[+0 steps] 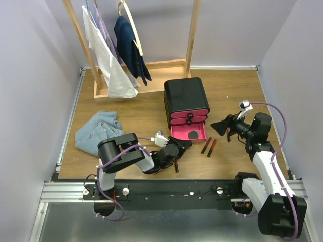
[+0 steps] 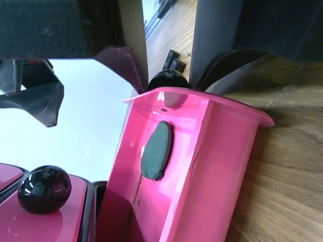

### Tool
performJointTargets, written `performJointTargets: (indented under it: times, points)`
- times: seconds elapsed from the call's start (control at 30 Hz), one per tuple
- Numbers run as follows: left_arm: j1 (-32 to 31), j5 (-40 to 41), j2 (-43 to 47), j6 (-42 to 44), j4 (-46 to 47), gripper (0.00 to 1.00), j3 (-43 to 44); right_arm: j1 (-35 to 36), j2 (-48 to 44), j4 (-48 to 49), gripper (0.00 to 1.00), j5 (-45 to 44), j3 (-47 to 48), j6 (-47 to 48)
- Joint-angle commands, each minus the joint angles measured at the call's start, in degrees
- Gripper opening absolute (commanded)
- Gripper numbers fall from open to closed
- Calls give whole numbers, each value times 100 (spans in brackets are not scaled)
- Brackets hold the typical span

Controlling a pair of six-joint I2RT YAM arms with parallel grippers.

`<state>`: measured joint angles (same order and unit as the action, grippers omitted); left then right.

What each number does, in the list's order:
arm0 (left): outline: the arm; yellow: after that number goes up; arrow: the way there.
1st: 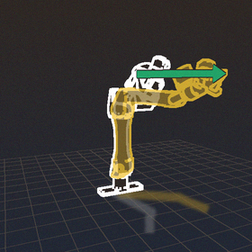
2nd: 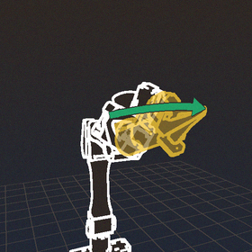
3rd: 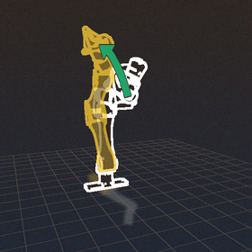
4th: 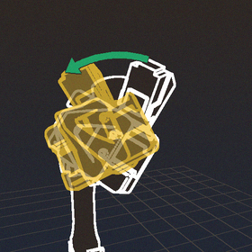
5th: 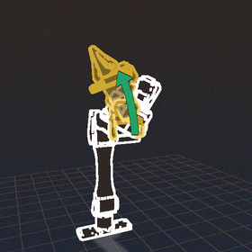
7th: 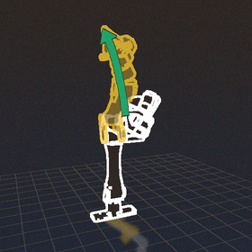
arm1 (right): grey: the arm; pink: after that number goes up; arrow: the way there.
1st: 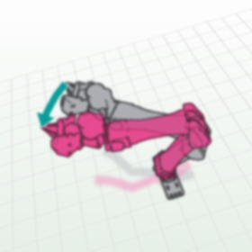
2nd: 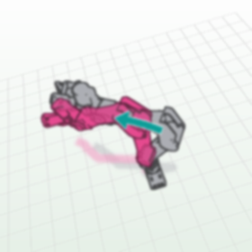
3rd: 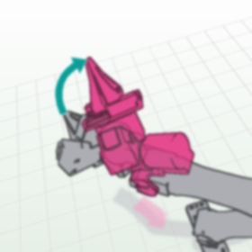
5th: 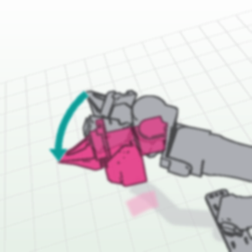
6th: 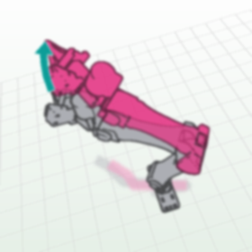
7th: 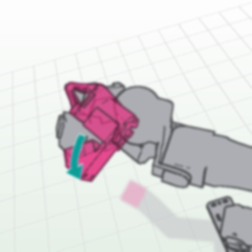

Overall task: Organize the makeup
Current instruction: Open the drawer in the storage box.

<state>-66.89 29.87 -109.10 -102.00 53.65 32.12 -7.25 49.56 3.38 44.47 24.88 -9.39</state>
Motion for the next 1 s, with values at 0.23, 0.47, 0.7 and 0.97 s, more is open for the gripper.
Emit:
performJointTargets:
  times: [0.23,0.47,0.7,0.97]
  points:
    - [-69,-367,653,557,-1172,78,119,-58,-157,49,80,-61,-71,104]
    - [-69,-482,1197,1023,-1988,84,304,-84,-219,49,80,-87,-72,95]
    - [-78,-605,1654,1542,-2718,83,541,-110,-245,14,80,-175,-63,86]
    - [-105,-368,2602,2419,-4228,84,699,-137,-236,-109,80,-728,34,7]
